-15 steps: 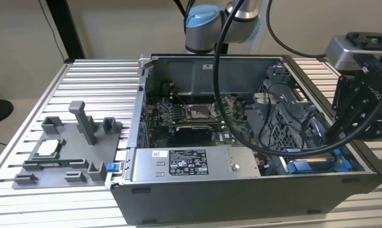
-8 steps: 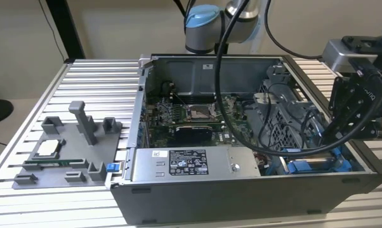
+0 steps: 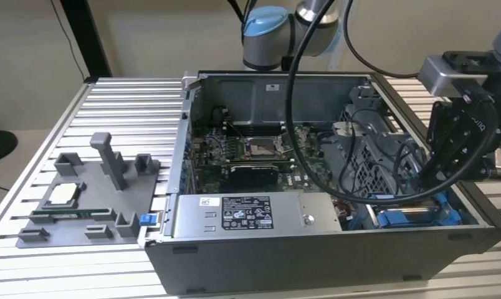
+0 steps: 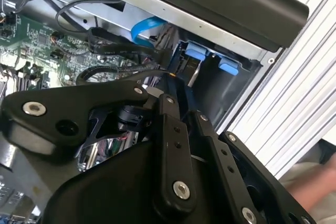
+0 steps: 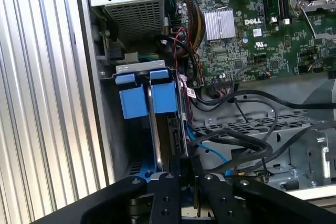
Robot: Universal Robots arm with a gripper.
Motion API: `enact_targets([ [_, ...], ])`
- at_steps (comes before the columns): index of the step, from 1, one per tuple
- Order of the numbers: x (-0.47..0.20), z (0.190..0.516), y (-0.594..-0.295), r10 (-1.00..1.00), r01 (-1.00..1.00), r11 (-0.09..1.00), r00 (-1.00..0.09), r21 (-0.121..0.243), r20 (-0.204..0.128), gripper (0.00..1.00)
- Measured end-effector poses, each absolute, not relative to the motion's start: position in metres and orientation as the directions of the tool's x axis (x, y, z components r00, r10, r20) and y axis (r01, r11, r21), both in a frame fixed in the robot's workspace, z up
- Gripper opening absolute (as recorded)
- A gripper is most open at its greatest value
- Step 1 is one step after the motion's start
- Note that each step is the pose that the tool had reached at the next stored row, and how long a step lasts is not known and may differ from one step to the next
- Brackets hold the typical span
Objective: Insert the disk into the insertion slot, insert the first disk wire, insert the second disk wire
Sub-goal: 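Insert the first disk wire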
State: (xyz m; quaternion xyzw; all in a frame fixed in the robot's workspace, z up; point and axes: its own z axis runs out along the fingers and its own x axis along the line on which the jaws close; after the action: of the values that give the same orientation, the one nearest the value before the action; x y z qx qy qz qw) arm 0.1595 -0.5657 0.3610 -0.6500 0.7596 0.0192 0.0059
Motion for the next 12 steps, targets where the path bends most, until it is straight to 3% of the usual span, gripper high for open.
enact_targets([
  [12,0.1611,0.3586,-0.5647,-0.991,-0.992,0.125,-0.126,0.022,-0.034,0.0],
])
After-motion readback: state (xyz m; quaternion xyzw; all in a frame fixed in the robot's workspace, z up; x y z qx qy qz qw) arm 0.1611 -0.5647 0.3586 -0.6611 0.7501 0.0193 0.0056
